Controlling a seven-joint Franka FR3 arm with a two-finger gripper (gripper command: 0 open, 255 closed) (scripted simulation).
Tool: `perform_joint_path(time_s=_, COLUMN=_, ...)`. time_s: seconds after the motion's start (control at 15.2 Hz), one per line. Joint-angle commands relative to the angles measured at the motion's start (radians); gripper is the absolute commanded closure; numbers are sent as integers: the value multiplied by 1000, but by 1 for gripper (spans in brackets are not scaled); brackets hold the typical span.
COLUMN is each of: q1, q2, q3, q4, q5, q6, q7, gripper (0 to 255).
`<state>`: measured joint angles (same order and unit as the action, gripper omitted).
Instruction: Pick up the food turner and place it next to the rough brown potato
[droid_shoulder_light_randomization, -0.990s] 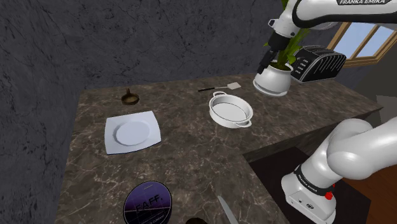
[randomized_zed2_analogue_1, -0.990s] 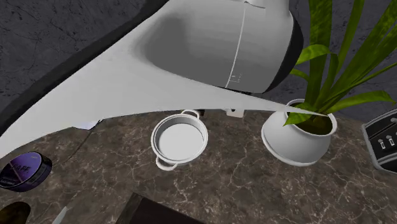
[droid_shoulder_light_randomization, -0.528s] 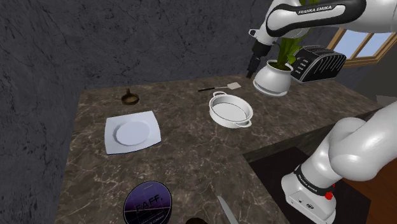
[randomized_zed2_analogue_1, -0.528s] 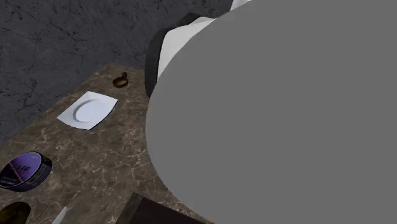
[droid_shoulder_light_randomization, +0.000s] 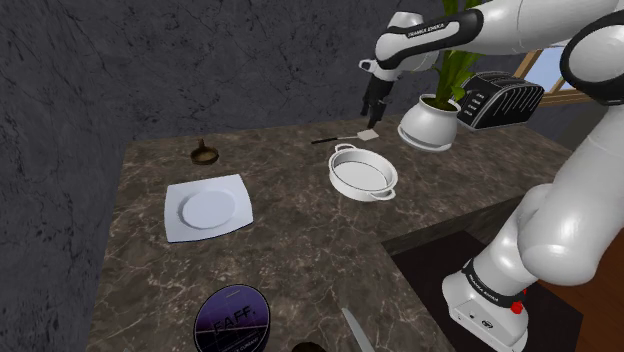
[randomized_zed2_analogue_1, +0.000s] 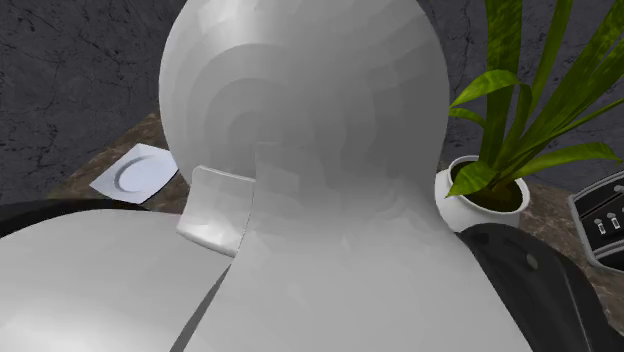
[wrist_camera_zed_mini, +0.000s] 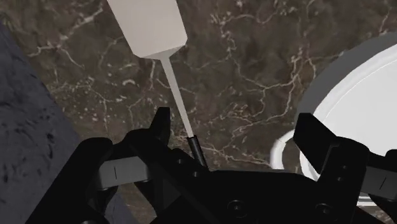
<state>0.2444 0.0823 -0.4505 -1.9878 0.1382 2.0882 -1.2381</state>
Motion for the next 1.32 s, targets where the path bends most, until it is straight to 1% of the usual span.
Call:
perform_joint_path(time_s=0.0, q1=-7, q2=85, q3=8, q4=61, q5=36, q6=6, q7=-114, gripper=0)
perform_joint_path(time_s=0.26, q1=-31, q2=243, q3=50, q4=192, q5=84, q6=8, q7=-294, gripper=0)
perform_joint_path(time_s=0.33, q1=-34, q2=255, q3=55, q4=202, q5=86, q6=8, q7=-306, gripper=0)
perform_joint_path(time_s=0.79, q1=-39, q2=302, q3=69, q4=163, q5=113, q6=91, q7=-323, gripper=0)
perform_joint_path(time_s=1.25, q1=-39, q2=302, q3=69, q4=163, q5=113, q6=91, q7=-323, gripper=0)
